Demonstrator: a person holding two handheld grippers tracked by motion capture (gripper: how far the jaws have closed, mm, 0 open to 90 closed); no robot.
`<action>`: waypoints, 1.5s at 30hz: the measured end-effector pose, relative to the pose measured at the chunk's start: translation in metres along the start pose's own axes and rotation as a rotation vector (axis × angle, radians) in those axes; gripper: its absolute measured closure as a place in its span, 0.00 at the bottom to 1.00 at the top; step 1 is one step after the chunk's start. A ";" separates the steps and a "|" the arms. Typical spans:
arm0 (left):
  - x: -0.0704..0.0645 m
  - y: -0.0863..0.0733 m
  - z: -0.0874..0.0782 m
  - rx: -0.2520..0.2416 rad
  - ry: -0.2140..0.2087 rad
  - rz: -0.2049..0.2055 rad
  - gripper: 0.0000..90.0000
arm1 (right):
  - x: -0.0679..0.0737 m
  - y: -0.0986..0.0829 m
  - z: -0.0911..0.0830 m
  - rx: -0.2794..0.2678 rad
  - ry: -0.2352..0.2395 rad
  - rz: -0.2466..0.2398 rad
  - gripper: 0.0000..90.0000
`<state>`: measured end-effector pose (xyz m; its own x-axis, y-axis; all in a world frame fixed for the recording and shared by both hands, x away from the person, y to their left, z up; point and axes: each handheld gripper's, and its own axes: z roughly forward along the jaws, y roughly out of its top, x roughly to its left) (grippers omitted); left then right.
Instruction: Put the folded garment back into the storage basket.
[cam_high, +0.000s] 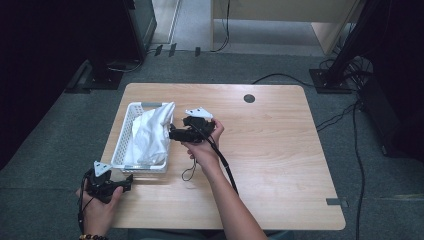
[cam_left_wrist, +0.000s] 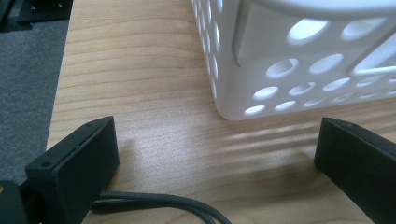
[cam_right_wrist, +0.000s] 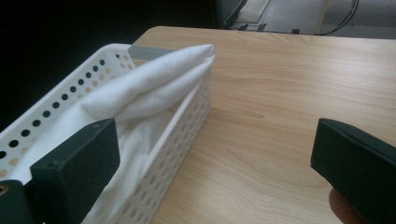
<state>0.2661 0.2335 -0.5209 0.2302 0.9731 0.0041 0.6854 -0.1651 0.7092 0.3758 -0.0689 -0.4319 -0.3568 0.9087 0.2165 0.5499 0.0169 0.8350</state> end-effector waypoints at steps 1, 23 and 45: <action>0.000 0.000 0.000 0.000 0.000 0.000 0.00 | 0.000 0.000 0.000 0.000 0.000 0.000 0.00; 0.000 0.000 0.000 0.001 0.000 0.002 0.00 | -0.024 -0.035 0.012 0.050 -0.045 0.031 0.01; 0.000 0.000 0.000 0.001 0.000 0.002 0.00 | -0.033 -0.073 0.020 0.120 -0.093 0.001 0.01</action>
<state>0.2660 0.2337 -0.5208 0.2318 0.9727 0.0051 0.6860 -0.1672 0.7081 0.3622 -0.0918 -0.5100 -0.2877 0.9435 0.1644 0.6384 0.0609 0.7673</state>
